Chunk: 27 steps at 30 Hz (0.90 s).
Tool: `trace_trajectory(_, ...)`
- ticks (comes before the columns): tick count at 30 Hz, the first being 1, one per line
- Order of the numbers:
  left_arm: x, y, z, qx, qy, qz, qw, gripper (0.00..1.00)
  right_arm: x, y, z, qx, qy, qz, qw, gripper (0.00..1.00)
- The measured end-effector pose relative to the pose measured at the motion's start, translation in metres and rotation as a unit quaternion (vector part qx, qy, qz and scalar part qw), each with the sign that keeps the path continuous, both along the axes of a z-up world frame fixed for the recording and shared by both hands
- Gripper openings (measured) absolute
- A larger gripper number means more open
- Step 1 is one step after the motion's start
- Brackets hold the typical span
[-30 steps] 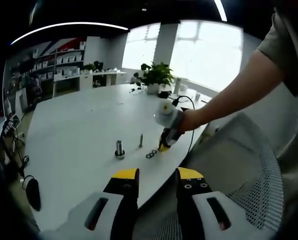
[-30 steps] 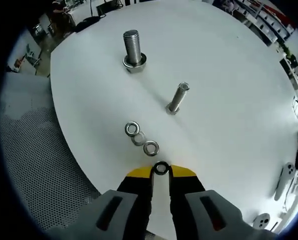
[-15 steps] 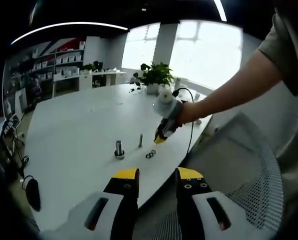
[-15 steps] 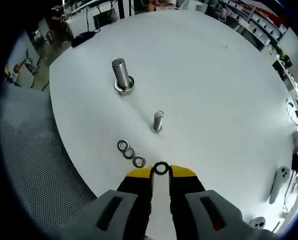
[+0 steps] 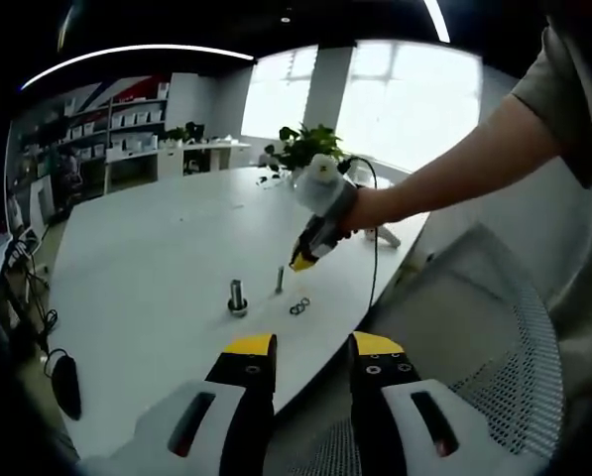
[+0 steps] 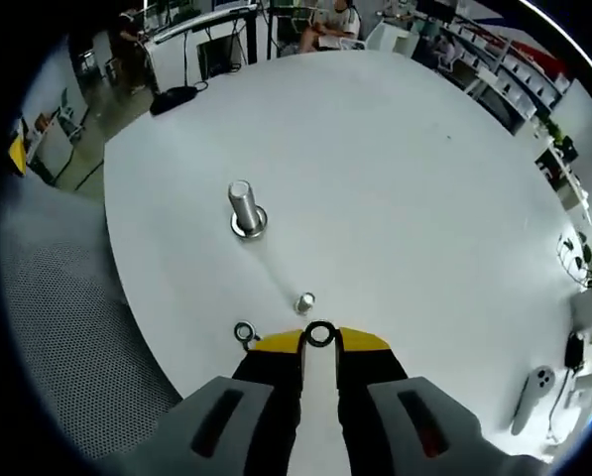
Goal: Place the washer onto the threaded stud by aligning its center hole with the stud, sliding it down to the base, and recovering from edge contact or off-axis alignment until the washer reaches the visible bottom stop.
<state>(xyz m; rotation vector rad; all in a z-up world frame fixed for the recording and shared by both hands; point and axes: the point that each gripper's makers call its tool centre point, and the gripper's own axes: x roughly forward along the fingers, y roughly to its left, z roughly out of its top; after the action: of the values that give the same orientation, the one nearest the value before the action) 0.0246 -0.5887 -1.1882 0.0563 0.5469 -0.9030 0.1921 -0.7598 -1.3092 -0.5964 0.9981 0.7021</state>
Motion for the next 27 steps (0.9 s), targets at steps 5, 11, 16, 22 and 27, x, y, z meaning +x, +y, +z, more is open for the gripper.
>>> trace_trajectory(5, 0.0, 0.0, 0.0, 0.0, -0.001, 0.0, 1.0, 0.27, 0.001, 0.004, 0.003, -0.004, -0.003, 0.01, 0.9999, 0.14)
trace_trajectory(11, 0.001, 0.0, 0.001, -0.001, -0.002, 0.002, 1.0, 0.27, 0.003, 0.012, 0.005, -0.003, -0.007, 0.024, 0.9997, 0.14)
trace_trajectory(16, 0.001, 0.001, 0.001, 0.001, -0.004, 0.001, 1.0, 0.27, 0.005, 0.016, 0.003, -0.007, -0.002, 0.033, 0.9994, 0.14)
trace_trajectory(22, 0.001, 0.001, 0.001, 0.001, -0.003, 0.002, 1.0, 0.27, 0.004, 0.018, -0.002, -0.014, 0.005, 0.039, 0.9991, 0.14)
trace_trajectory(27, 0.0, 0.0, 0.0, 0.001, -0.002, -0.001, 1.0, 0.27, 0.006, 0.018, -0.003, -0.015, 0.006, 0.037, 0.9992, 0.14)
